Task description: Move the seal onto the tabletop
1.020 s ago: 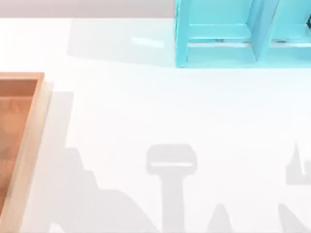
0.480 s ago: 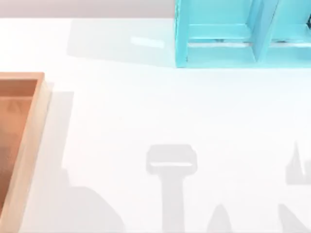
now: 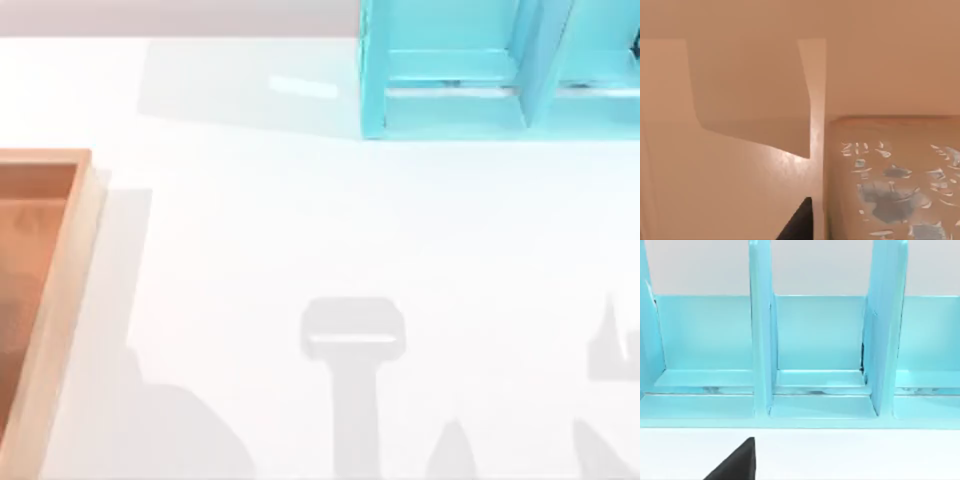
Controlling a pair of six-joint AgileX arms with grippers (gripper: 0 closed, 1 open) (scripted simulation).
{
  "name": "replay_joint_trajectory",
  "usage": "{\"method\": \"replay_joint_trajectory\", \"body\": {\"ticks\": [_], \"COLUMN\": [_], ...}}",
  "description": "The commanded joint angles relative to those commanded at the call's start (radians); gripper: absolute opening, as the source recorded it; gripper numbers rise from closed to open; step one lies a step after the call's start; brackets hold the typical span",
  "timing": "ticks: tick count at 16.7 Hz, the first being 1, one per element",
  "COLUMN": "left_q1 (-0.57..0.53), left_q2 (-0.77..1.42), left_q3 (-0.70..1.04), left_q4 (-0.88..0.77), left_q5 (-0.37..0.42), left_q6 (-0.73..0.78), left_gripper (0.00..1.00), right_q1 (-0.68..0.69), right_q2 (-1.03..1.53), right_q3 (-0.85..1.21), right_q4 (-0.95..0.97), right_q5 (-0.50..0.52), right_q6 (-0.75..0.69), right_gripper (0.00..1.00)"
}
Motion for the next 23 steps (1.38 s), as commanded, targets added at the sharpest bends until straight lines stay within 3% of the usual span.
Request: {"method": "replay_joint_trajectory", "body": {"ticks": [6, 17, 23], "left_q1": [0.000, 0.001, -0.039], "left_q2": [0.000, -0.003, -0.036], "left_q3": [0.000, 0.006, 0.134], "left_q4": [0.000, -0.009, -0.171], "left_q5": [0.000, 0.002, 0.013], "left_q6": [0.000, 0.002, -0.067], "left_gripper": [0.02, 0.00, 0.00], "right_q1": [0.000, 0.000, 0.000], "right_q2": [0.000, 0.000, 0.000], "right_q3": [0.000, 0.000, 0.000], "right_q4": [0.000, 0.000, 0.000], "right_q5": [0.000, 0.000, 0.000], "right_q6": [0.000, 0.000, 0.000], "right_gripper": [1.00, 1.00, 1.00]}}
